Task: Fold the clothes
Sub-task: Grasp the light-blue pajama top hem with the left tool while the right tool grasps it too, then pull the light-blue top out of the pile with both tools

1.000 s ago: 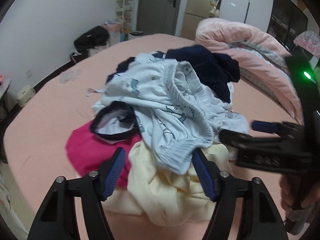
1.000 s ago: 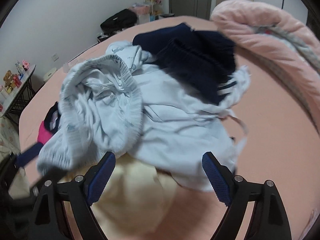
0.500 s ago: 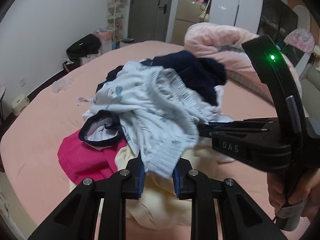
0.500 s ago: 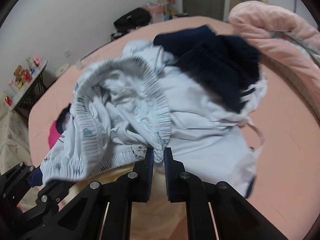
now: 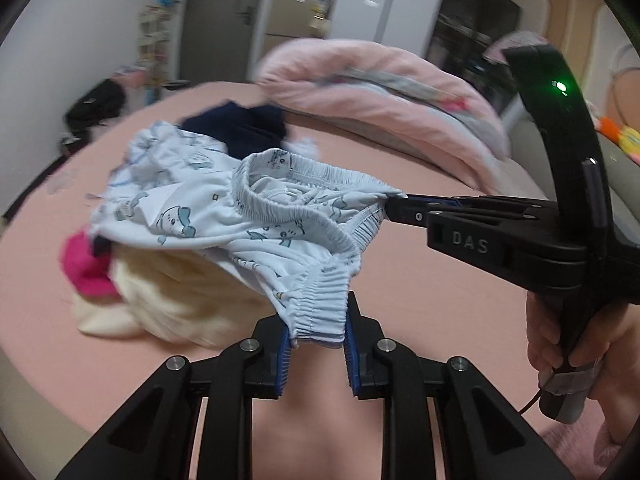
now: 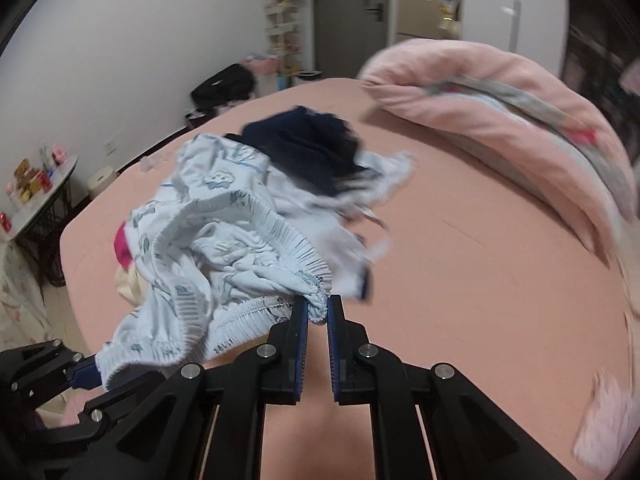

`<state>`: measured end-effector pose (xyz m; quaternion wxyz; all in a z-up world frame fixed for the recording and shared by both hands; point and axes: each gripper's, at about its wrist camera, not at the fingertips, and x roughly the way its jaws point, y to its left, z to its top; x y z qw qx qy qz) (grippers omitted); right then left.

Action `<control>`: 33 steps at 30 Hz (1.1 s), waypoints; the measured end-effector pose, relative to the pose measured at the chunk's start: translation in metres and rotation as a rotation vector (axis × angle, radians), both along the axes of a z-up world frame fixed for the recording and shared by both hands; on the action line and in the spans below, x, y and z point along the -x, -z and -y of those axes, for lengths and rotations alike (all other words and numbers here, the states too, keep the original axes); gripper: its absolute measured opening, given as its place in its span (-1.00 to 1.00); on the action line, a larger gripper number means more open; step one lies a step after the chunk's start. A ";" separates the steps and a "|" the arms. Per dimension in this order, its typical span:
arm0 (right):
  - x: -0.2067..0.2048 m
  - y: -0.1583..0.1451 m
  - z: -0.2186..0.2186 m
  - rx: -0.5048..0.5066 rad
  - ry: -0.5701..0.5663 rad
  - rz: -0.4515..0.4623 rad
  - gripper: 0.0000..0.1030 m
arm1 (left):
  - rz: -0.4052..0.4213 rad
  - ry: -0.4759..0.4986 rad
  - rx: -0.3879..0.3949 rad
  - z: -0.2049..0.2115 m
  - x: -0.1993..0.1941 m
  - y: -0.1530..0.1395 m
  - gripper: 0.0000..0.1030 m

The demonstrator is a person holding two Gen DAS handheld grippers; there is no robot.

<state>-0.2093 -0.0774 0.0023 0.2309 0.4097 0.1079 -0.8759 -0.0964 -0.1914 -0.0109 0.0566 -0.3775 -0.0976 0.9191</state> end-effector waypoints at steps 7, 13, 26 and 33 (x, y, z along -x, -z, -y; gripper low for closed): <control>-0.054 0.004 -0.124 -0.016 0.163 0.026 -0.86 | 0.058 0.230 -0.035 -0.109 -0.017 0.010 -0.62; -0.093 0.026 -0.238 0.016 0.328 0.101 -0.86 | 0.132 0.380 -0.046 -0.206 -0.032 0.036 -0.62; -0.150 0.089 -0.345 -0.054 0.391 0.244 -0.83 | 0.407 0.407 -0.064 -0.253 -0.066 0.088 -0.35; -0.133 0.118 -0.357 0.099 0.423 0.366 -0.27 | 0.317 0.395 -0.180 -0.239 -0.042 0.064 0.08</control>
